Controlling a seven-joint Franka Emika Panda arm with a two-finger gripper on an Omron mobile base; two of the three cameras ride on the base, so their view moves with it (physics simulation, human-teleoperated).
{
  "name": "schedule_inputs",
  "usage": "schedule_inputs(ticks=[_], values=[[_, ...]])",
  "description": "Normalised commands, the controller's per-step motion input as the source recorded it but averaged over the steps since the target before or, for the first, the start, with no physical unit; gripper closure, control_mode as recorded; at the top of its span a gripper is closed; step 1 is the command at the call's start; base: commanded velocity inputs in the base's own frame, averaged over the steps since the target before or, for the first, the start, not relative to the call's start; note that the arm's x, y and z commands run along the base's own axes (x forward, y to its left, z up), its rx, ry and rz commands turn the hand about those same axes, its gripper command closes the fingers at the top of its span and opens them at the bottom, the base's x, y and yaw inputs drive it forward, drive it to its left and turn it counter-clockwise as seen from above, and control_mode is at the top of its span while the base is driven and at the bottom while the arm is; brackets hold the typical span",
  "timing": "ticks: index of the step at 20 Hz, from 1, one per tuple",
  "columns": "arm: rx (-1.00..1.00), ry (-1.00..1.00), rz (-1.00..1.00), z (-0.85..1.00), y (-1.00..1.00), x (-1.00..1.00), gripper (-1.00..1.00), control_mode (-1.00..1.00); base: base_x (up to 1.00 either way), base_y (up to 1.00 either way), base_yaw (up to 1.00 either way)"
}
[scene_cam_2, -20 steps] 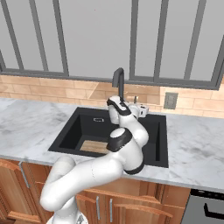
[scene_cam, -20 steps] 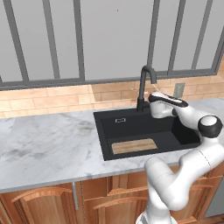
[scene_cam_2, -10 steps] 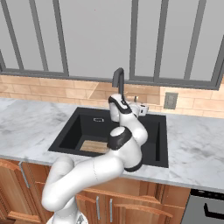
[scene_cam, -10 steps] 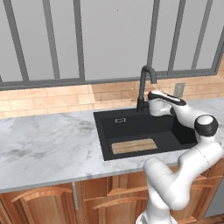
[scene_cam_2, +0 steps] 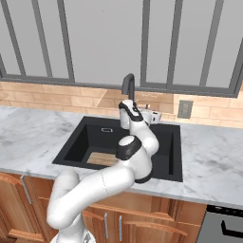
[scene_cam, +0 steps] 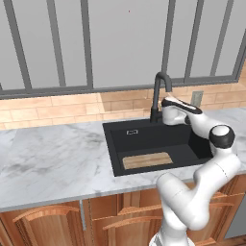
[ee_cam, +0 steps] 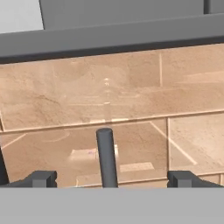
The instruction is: Turn on the sink faucet with hot water and rinse the cutting board for ten seconds, then turn off the faucet. Push the cutting board to reach the water if necessary.
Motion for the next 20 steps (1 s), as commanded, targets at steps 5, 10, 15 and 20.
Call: schedule_inputs(ticks=[5,10,15,20], values=[[0.0,0.0,0.0,0.0,0.0,0.16,-1.0,-1.0,0.0,0.0,0.0],[0.0,0.0,0.0,0.0,0.0,0.11,-1.0,-1.0,0.0,0.0,0.0],[0.0,0.0,0.0,0.0,0.0,0.05,-1.0,-1.0,0.0,0.0,0.0],[0.0,0.0,0.0,0.0,0.0,0.02,-1.0,-1.0,0.0,0.0,0.0]])
